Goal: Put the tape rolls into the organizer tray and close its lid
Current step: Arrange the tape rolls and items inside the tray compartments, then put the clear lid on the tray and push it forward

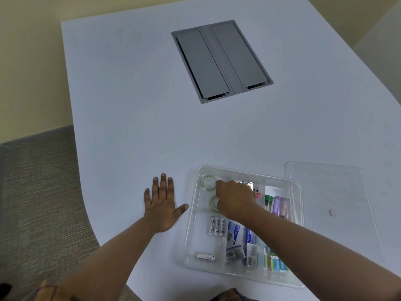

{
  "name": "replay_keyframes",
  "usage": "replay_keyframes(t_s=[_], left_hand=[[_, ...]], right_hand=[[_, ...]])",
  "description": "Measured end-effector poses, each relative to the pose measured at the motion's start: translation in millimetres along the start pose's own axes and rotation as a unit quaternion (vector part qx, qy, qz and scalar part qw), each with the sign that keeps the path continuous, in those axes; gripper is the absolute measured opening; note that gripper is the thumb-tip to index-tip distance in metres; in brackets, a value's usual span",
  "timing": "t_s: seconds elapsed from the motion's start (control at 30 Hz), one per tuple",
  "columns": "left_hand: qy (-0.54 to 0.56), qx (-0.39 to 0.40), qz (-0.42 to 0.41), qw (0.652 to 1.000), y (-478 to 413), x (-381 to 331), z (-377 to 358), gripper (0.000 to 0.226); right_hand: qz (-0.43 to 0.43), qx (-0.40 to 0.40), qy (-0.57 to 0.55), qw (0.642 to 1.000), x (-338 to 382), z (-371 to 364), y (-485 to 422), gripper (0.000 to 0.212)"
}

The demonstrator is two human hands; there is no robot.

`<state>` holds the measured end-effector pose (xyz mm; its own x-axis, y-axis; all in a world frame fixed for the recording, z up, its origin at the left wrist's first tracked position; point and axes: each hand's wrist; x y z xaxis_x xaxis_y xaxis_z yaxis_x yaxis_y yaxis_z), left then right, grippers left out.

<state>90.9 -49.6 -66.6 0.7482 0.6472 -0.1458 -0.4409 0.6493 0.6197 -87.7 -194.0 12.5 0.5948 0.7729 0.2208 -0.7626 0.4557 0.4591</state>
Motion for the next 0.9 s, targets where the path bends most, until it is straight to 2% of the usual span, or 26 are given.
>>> replay_keyframes(t_s=[0.27,0.4,0.73,0.9], left_hand=[[0.002,-0.006,-0.002,1.0,-2,2,-3,0.095],[0.006,-0.018,-0.002,1.0,-2,3,-5,0.095],[0.023,-0.066,-0.007,0.998,-2,4,-10,0.096],[0.062,-0.1,-0.01,0.993,8,3,-5,0.093]], right_hand=[[-0.024,0.01,-0.083,0.996,-4,-3,2,0.036],[-0.013,0.0,-0.141,0.99,-7,-4,7,0.036],[-0.002,-0.176,-0.226,0.958,-12,-12,68,0.022],[-0.066,-0.268,-0.233,0.933,-28,-27,124,0.026]])
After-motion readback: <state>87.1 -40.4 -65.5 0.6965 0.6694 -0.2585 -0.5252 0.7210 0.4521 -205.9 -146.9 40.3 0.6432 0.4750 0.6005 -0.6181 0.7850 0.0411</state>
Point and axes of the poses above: each hand's wrist, its own y-axis away from the middle knuckle, its own z-axis out of the back of the hand, x = y × z, and after that the axes turned 10 degrees about z, right-handed
